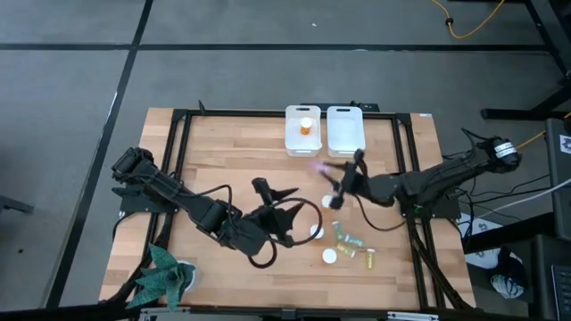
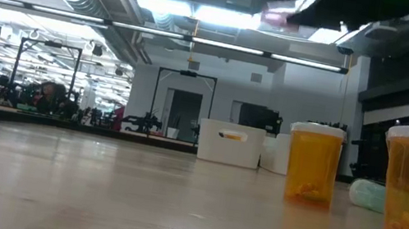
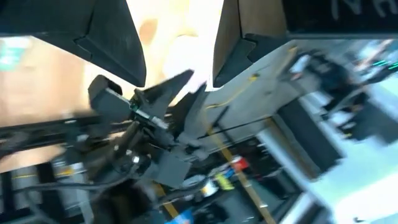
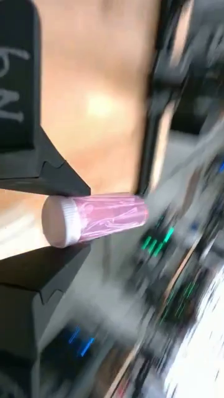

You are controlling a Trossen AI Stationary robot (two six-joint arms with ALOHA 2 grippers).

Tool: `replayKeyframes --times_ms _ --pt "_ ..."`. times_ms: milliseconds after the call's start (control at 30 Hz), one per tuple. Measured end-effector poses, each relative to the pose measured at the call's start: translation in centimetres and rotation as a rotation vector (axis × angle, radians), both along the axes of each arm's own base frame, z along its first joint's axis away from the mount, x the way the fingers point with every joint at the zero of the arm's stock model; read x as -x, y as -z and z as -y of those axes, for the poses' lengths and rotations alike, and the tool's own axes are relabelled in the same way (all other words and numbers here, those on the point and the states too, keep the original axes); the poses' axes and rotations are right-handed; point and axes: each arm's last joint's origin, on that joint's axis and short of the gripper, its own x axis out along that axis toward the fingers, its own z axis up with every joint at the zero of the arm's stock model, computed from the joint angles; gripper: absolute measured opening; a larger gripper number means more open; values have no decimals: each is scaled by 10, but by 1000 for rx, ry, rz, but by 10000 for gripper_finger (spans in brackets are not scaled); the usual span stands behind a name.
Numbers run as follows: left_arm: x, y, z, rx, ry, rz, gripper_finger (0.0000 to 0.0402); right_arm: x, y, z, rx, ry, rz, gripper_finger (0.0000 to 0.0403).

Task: Pick and place medicine bottles into bin by pill shape (circle, oval)
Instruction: Put the small purple medicine pill bottle into the right white bin

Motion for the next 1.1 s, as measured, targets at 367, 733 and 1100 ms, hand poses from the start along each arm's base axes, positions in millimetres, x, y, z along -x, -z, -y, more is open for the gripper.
replayKeyframes --times_ms 367,733,1100 --pt "-5 7 -26 -8 -140 -24 177 1 -63 91 -125 335 -307 121" --pt "-11 21 -60 94 -177 -96 176 29 -61 198 -654 506 -570 121" --pt "-14 24 -73 123 -158 -140 176 1 26 270 -877 501 -1018 121"
